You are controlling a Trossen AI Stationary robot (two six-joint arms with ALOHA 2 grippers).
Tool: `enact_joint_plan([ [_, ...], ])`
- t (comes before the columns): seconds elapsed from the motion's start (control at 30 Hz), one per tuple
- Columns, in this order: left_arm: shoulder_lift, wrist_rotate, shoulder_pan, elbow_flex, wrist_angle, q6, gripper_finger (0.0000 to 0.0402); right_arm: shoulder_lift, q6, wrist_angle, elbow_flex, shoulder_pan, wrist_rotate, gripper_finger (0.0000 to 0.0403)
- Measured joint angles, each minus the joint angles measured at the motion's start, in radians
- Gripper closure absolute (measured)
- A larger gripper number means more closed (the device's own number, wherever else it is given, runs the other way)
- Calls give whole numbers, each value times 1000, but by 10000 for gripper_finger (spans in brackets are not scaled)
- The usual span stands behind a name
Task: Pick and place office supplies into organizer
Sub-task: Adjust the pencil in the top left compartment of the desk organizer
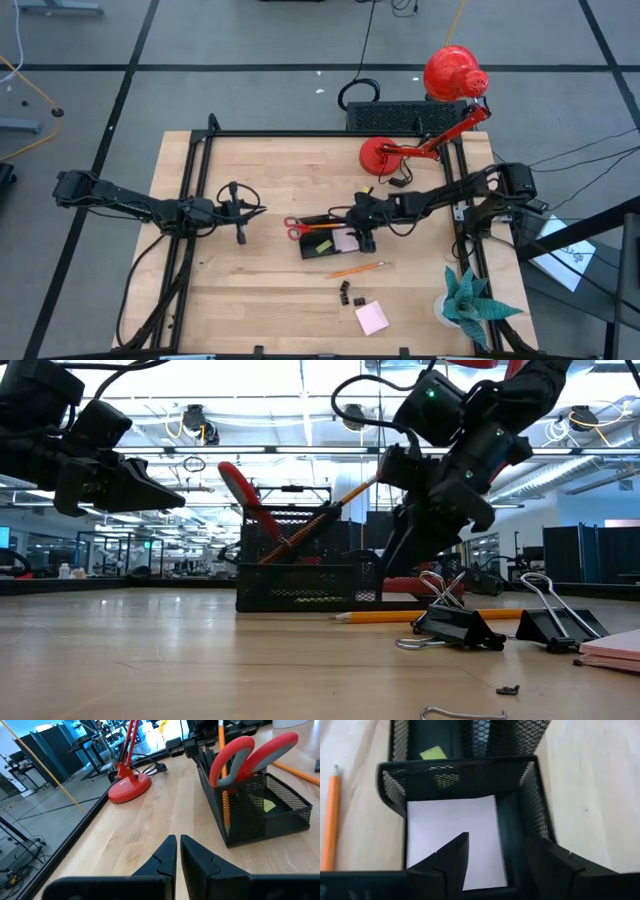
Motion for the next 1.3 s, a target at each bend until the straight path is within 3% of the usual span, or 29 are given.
enact_joint_plan([
  [0.23,0,0,0,0,0,-4,371,-3,0,-3,21,17,24,192],
  [0.7,0,1,0,0,-3,-31,371,-167,36,-76,56,26,63,199],
  [1.3,0,2,0,0,-10,-54,371,-171,52,24,40,106,153,200],
])
